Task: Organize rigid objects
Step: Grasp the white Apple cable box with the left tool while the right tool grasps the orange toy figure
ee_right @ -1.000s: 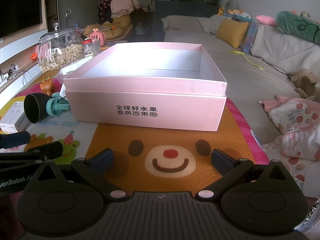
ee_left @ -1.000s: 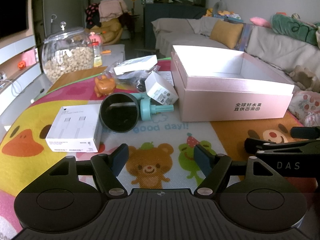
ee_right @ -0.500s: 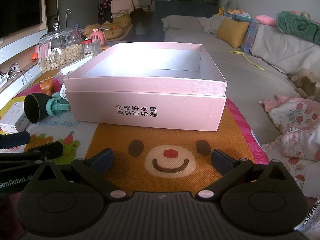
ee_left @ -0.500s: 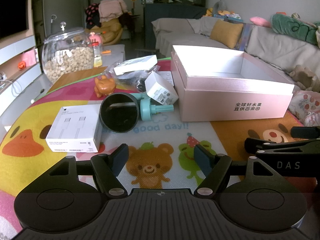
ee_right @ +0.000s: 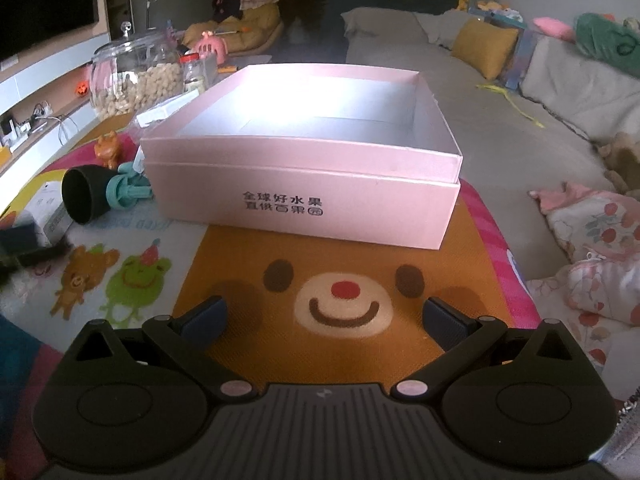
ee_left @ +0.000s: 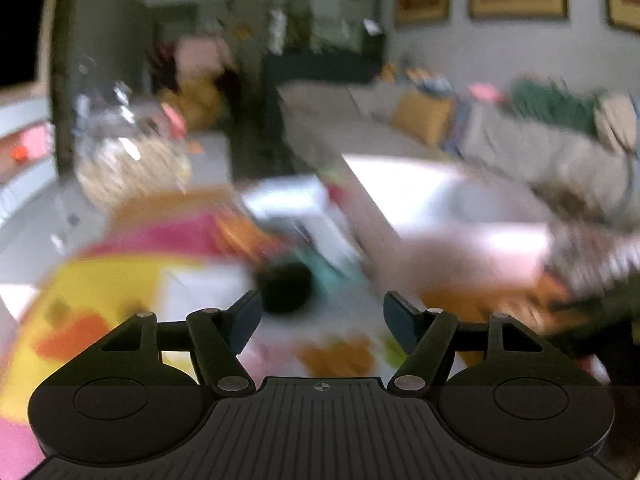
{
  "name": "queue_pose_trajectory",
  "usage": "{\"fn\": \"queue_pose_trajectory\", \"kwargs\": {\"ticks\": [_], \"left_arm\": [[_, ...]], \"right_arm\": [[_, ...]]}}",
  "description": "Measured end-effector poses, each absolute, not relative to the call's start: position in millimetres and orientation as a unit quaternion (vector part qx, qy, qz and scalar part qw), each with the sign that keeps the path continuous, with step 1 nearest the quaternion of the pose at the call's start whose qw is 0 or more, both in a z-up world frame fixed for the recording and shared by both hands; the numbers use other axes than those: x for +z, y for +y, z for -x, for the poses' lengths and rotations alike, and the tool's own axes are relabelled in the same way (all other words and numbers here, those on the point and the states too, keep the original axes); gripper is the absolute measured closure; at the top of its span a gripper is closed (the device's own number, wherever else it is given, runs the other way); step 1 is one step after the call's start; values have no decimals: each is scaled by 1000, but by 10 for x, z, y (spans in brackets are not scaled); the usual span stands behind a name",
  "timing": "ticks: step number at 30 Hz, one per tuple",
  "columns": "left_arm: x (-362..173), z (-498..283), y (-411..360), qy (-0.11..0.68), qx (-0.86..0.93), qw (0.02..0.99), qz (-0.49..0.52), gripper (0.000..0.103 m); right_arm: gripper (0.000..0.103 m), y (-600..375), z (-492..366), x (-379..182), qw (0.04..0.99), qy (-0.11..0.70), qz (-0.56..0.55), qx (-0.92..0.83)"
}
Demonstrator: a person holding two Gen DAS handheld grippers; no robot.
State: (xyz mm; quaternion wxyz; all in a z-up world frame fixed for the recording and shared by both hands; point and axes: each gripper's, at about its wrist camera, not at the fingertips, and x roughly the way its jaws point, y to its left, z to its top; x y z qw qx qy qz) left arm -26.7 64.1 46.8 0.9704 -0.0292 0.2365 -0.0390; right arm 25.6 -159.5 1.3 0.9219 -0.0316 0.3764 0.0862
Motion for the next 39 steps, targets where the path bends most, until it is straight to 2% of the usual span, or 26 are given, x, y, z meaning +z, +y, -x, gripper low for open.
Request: {"fn": "queue_pose_trajectory", "kwargs": {"ticks": [3,8,19,23,28,30,35,39], "left_arm": [[633,-2,1101,245,6,967,70,31],[502,-241,1660,309,20,930,200,31],[232,-350,1079,322,12,946,12,27],[165,-377,1051,330,18,944,8,21],[102,-375,1034,323,13,946,1,21],[122,-313,1100,320,9,947,20,25],[126,50,1269,314,9,948,44,25],[88,322,1328,301,-3,952,48,25]], "right_arm": [[0,-1596,-254,17,921,378,32,85],[0,-1616,-257,18,920,381,30,89],[0,-1612,-256,19,919,382,37,92],[0,-1633,-241,23,919,381,35,99],[2,-1603,-199,51,922,373,40,99],[5,-1548,-145,104,929,353,43,104],[5,-1223,-61,496,951,264,60,149],[19,-662,-379,797,928,271,91,238]]}}
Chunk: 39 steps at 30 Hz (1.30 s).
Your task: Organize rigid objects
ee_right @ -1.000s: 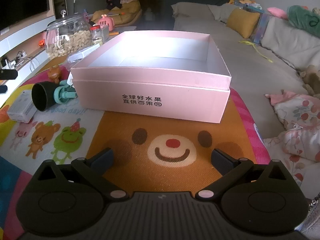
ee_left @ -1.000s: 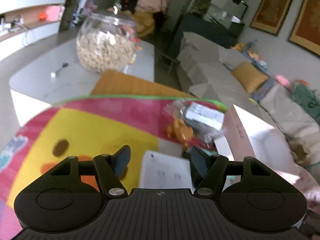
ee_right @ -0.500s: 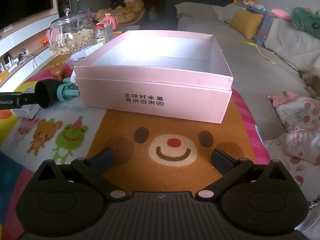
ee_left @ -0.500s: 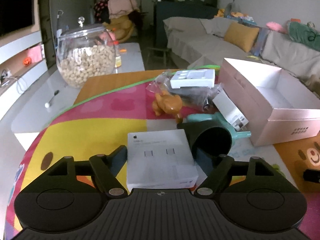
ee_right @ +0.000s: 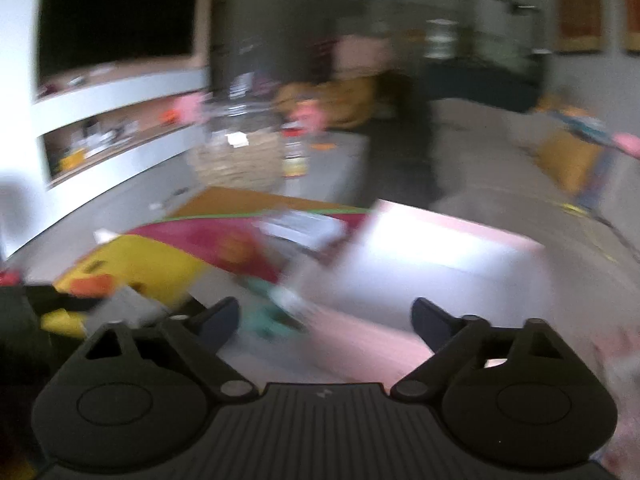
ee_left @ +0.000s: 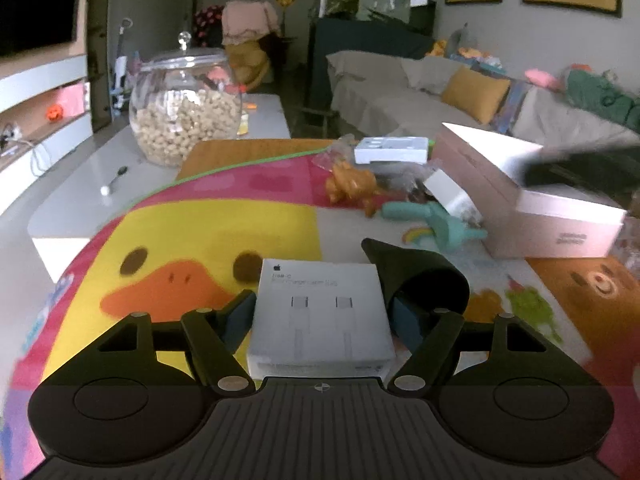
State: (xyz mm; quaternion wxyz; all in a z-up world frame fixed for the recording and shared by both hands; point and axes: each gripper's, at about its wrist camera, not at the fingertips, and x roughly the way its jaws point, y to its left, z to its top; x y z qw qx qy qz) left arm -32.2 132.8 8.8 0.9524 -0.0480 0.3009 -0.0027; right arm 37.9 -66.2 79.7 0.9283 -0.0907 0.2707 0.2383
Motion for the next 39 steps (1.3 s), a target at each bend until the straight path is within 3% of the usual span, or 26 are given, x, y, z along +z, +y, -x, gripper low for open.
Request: {"fn": "queue_pose_trajectory", "kwargs": {"ticks": [4,9,11,12,13,25,29,32,39], "left_arm": [[83,401,1414,292,-18,953,79,25],[74,410,1466,295,-33,950,96,24],[89,438,1498,300,-51,947,103,25],[103,455,1517,301,-58,946,105,25],[116,480,1545,303,-66,945,108,25],[177,628,1261,326,-144,934,15,24],[142,588,1117,322,-165,931,51,24],[92,446,865,312,-145,937,62,23],[132,423,452,329,-198,923,-28,24]], "right_arm": [[33,-28,-826,778,897,311,131,285],[42,473,-1402,524,884,370,119,260],[57,541,-1576,391,872,398,115,262],[70,574,-1617,330,865,410,117,263],[73,599,-1626,301,861,416,124,265],[73,-242,-615,707,886,354,94,285],[73,-665,-240,745,905,327,80,262],[73,-946,-35,680,919,314,76,225],[73,-1524,218,393,929,330,61,153]]}}
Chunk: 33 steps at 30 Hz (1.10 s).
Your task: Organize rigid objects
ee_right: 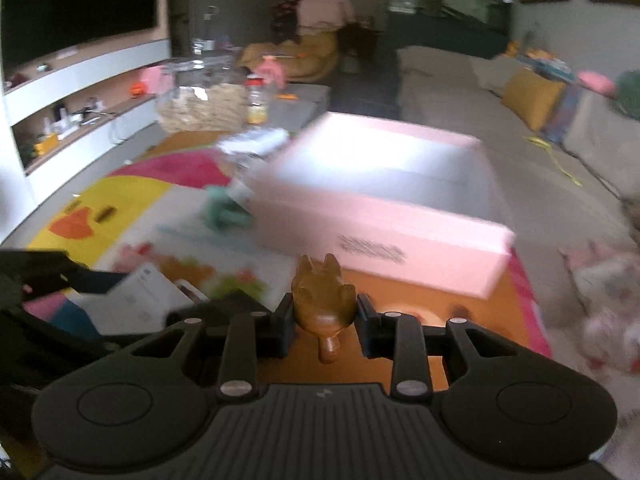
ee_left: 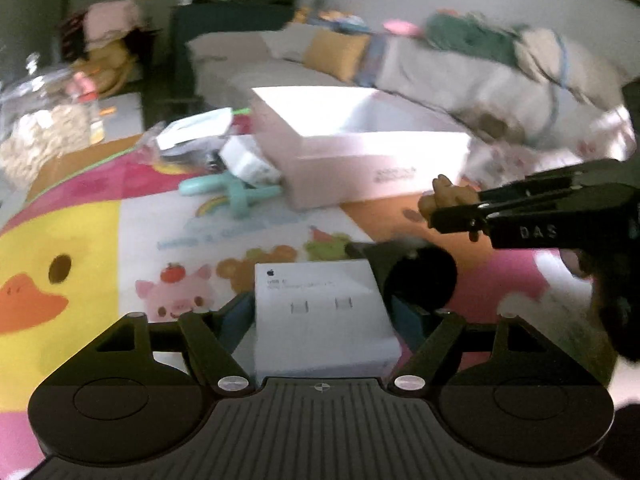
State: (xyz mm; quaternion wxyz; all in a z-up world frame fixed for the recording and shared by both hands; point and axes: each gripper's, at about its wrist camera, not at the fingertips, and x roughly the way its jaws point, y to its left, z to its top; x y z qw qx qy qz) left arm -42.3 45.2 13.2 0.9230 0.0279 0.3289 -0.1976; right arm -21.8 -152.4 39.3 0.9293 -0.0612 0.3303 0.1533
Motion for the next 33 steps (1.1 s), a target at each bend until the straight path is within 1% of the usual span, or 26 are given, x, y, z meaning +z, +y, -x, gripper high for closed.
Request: {"fn": "queue_pose_trajectory", "kwargs": {"ticks": [3,5,7,9,12,14,15,18,20,21,23,24,27,30,33], "left_arm": [[156,538,510,330,-207,920,-51,27],[208,633,578,329,-220,917,-48,27],[257,664,641,326,-218,919,-32,27],[271,629,654,325,-202,924,-24,27],[255,573,569,331,-191,924,-29,27],[209,502,482,336,-189,922,-33,23],[199,482,449,336,-189,922,-36,26],[145,405,334,342,-183,920,-60,25],[101,360,315,348,-184,917,-65,27],[82,348,321,349,-186,916,-65,28],[63,368,347,341,-192,918,-69,28],[61,383,363,341,-194,917,-69,28],[91,427,452,343,-196,917,-61,28],[207,462,541,324,-199,924,-46,28],[443,398,567,294,-201,933,-42,28]], "right_arm": [[72,-1717,252,273,929,341,62,132],[68,-1785,271,193,929,343,59,123],[55,-1814,280,144,929,346,48,124],[48,-1804,298,111,930,340,44,130],[46,-1790,336,104,931,336,47,132],[45,-1793,340,112,932,335,46,133],[45,-1797,337,116,932,335,45,132],[45,-1804,318,131,932,336,43,130],[46,-1789,303,132,932,334,45,129],[47,-1776,294,136,933,331,47,129],[63,-1747,284,147,935,326,57,128],[73,-1740,282,157,935,325,61,130],[73,-1771,294,224,934,325,56,137],[73,-1869,343,350,938,317,35,139],[73,-1967,396,532,946,293,19,138]]}}
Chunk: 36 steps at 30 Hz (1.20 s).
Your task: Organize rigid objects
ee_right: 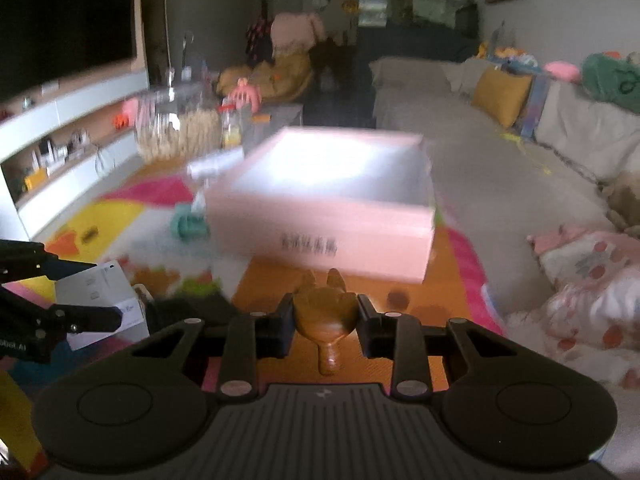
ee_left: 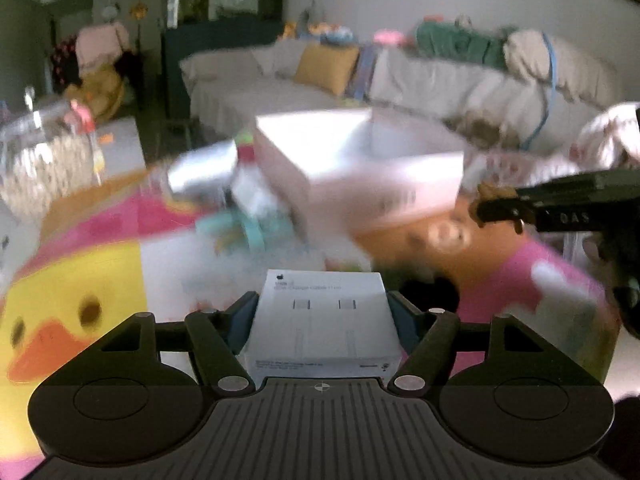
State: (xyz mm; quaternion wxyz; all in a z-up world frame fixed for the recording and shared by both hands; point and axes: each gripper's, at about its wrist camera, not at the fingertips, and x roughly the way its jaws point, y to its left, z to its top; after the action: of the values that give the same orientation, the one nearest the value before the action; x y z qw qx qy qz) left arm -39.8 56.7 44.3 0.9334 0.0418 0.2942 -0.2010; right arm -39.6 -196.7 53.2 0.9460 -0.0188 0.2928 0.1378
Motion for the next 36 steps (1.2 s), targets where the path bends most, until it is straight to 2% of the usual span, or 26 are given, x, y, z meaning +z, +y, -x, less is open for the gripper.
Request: {"fn": "queue_pose_trajectory", "kwargs": {"ticks": [4,9,11,12,13,15,18,22,28,32,36], "left_arm": [[821,125,467,252,-217,942,-36,29],[1429,-465,195,156,-240,958,4,28],[1509,-836,100,167,-251,952,47,28],[1494,-1015,55,191,-256,946,59,29],[1436,-1170,16,214,-258,940,66,30],[1307,-1254,-8,227,-248,940,62,31],[1098,-1185,93,228,-235,943,57,31],[842,-1012,416,232,-192,950,83,31],[420,-980,951,294,-132,935,149,31],[275,-1066,987,316,-146,920,177,31],[217,-1209,856,325,-135,923,158,31]], "right_arm": [[73,-2045,378,843,960,245,0,139],[73,-1982,107,1215,975,180,7,132],[62,-1974,-80,1331,977,162,1,137],[43,-1979,-198,1369,978,163,-5,129],[36,-1988,-268,1382,980,166,-8,109],[35,-2025,-268,1327,983,164,-8,84],[28,-2095,-99,1053,977,186,4,103],[28,-2100,-4,626,967,236,6,93],[28,-2071,69,249,953,281,-39,108],[28,-2022,34,166,950,289,-38,109],[28,-1966,32,148,950,293,-24,108]]}}
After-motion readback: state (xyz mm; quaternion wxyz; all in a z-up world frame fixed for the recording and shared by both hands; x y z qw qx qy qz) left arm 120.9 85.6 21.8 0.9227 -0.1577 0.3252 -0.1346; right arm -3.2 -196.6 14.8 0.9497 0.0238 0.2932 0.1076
